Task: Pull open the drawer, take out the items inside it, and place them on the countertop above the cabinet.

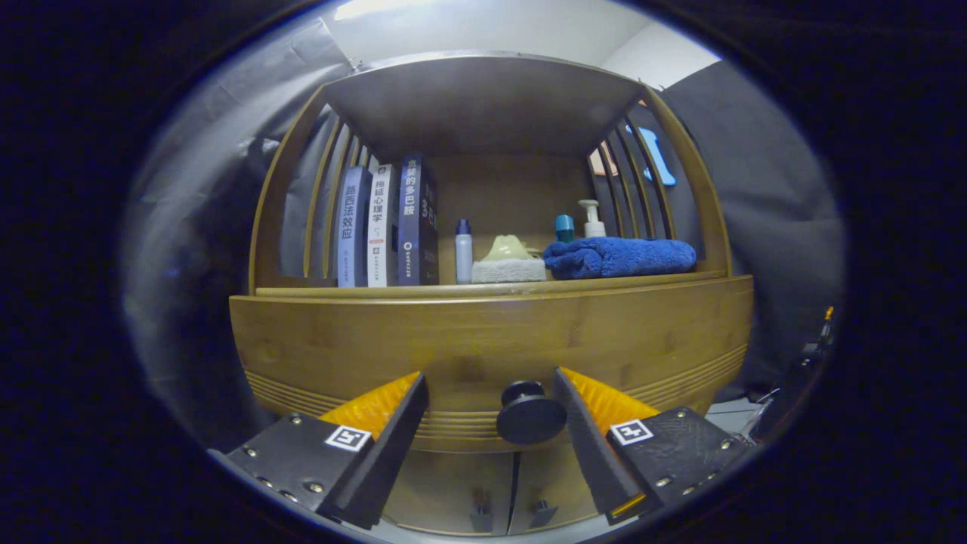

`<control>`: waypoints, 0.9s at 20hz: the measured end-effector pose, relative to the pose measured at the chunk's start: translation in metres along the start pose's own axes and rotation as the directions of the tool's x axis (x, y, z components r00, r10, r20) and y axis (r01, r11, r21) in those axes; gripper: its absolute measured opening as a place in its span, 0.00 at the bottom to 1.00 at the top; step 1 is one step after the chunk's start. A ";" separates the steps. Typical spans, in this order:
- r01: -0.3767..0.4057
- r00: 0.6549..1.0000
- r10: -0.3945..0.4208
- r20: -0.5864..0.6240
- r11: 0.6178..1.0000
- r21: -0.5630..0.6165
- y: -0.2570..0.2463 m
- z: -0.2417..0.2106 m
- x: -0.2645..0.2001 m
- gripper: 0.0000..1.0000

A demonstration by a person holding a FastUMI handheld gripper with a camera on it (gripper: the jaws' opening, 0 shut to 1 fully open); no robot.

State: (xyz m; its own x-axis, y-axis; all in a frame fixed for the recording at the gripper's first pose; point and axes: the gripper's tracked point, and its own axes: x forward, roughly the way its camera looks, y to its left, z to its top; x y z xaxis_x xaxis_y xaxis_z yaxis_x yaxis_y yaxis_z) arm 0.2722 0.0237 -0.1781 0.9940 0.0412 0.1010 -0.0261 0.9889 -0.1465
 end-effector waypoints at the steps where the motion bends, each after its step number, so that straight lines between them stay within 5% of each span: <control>1: -0.002 1.000 0.002 0.012 1.000 -0.002 0.000 0.000 0.002 0.99; 13: -0.028 0.998 0.021 0.062 0.993 0.112 -0.001 -0.009 0.014 0.99; 18: -0.014 0.999 0.015 -0.042 1.000 0.026 -0.010 -0.031 -0.005 0.99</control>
State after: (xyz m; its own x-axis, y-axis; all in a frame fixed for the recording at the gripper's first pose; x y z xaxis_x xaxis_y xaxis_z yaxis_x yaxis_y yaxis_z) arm 0.2705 0.0089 -0.2077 0.9971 0.0498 0.0570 -0.0425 0.9916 -0.1225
